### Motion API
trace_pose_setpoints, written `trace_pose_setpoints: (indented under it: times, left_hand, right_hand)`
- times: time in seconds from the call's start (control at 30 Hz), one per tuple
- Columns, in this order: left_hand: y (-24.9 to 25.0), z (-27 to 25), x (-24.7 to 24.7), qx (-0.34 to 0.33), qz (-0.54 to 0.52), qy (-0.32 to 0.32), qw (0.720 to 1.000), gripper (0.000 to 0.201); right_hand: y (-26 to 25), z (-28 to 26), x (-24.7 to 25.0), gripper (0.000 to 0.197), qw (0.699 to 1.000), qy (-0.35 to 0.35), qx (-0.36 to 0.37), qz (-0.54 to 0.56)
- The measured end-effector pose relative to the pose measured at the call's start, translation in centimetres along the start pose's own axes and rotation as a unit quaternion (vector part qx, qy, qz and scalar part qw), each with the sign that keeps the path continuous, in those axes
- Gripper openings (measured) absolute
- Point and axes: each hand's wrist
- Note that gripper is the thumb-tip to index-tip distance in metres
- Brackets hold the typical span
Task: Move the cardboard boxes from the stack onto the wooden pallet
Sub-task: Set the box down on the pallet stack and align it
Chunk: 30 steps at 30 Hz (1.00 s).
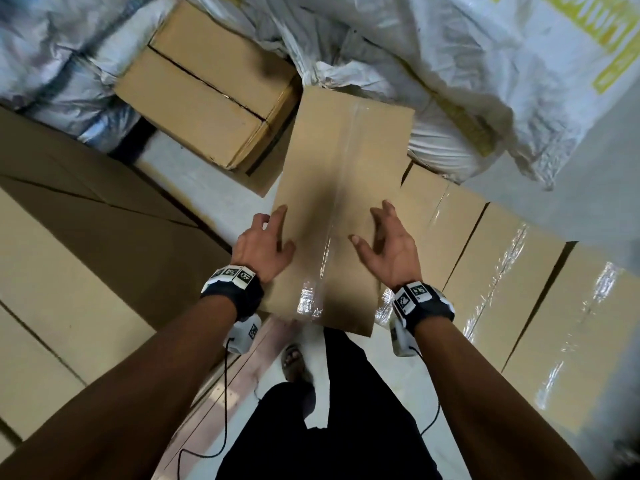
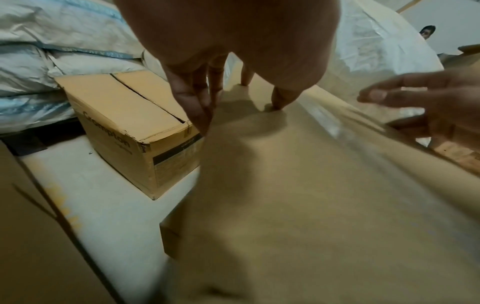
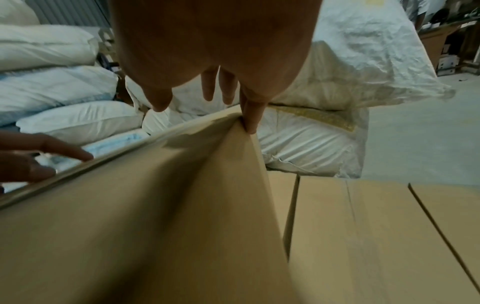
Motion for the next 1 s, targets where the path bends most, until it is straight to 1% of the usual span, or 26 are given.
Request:
trace_pose_setpoints:
  times: [0.1, 0.2, 0.27, 0.33, 0.4, 0.47, 0.53, 0.63, 0.7, 0.8, 0.9, 1.0]
  left_hand:
    - [0.1, -1.0, 0.0, 0.012, -0.012, -0.004, 1.0, 0.073]
    - [0.5, -1.9, -1.4, -0.002, -0.031, -0.029, 0.999, 0.068]
    - [0.6, -1.8, -2.8, -0.016, -0.038, -0.038, 0.998, 0.061]
    - [0.5, -1.2, -4.0, -0.035, -0.055, -0.038, 0.997, 0.059]
    - [0.5, -0.1, -5.0, -0.054, -0.071, -0.024, 0.996, 0.065]
    - [0.7, 1.2, -5.6, -0.062, -0.087, -0.008, 0.994, 0.074]
    - [0.9, 2.4, -5.9, -0.061, -0.109, -0.01, 0.992, 0.083]
    - [1.2, 3.3, -6.9, -0.096, -0.105, 0.009, 0.99, 0.081]
    - [1.5, 3.4, -7.9, -0.108, -0.112, 0.03, 0.987, 0.079]
    - [1.9, 3.6, -9.3, -0.115, -0.117, 0.064, 0.984, 0.078]
    - [2.0, 4.0, -10.1, -0.095, -0.127, 0.075, 0.985, 0.079]
    - [2.0, 4.0, -10.5, -0.095, -0.133, 0.079, 0.983, 0.079]
  right_hand:
    - [-1.5, 1.1, 0.9, 0.065, 0.999, 0.048, 0.01, -0.017]
    - [-1.2, 1.3, 1.6, 0.067, 0.997, 0.048, -0.01, -0.06]
    - [0.4, 0.8, 1.7, 0.071, 0.996, 0.019, -0.018, -0.082]
    - [2.5, 0.4, 1.4, 0.077, 0.992, -0.04, -0.002, -0.119]
    - [4.4, 0.3, 1.0, 0.086, 0.983, -0.105, 0.028, -0.15]
    - [5.7, 0.9, 1.0, 0.092, 0.975, -0.147, 0.062, -0.155]
    - [6.4, 2.3, 1.4, 0.091, 0.968, -0.168, 0.102, -0.155]
    - [6.9, 4.9, 2.1, 0.083, 0.959, -0.189, 0.146, -0.151]
    - [6.8, 6.3, 2.3, 0.076, 0.955, -0.196, 0.154, -0.161]
    - [6.6, 7.3, 2.0, 0.074, 0.951, -0.191, 0.16, -0.185]
    - [6.2, 6.9, 1.4, 0.072, 0.957, -0.172, 0.151, -0.176]
    - [6.1, 6.5, 1.2, 0.069, 0.965, -0.154, 0.152, -0.149]
Point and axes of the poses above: each hand's wrist, its own z-axis towards the middle knuckle, its own x-axis out of the back of the hand, y = z × x, and after that the axes turned 1 degree about -z, right-handed
